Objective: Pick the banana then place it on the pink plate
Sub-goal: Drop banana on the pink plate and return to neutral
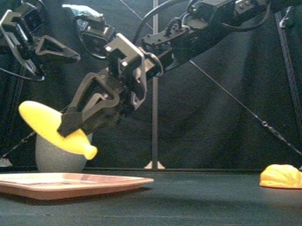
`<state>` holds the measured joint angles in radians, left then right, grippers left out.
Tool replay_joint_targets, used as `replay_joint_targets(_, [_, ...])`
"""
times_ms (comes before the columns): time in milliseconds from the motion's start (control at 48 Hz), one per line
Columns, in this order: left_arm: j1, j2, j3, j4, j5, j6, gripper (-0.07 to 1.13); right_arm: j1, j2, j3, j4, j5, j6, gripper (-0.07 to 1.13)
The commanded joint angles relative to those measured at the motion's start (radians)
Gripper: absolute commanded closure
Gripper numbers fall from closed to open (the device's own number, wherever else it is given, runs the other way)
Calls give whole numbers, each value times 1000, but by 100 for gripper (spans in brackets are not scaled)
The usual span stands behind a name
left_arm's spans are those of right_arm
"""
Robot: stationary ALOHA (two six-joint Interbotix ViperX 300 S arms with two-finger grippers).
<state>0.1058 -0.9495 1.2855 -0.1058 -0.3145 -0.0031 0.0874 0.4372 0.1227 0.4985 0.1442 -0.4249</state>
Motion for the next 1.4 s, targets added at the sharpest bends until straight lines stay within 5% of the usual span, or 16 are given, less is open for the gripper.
replay_joint_targets(21, [0, 5, -8, -14, -9, 0, 108, -6, -9, -38, -5, -11, -2, 37])
replay_joint_targets(479, [3, 5, 2, -9, -9, 6, 108, -49, -6, -31, -129, 8, 0, 9])
replay_joint_targets(646, [3, 5, 3, -8, -6, 5, 108, -49, -55, -12, -132, -11, 2, 9])
replay_joint_targets(1083, [2, 5, 11, -11, 6, 5, 108, -69, -426, 456, -84, -543, 21, 9])
replay_joint_targets(1396, [0, 5, 12, 21, -9, 8, 108, -67, -629, 686, 8, -704, 20, 9])
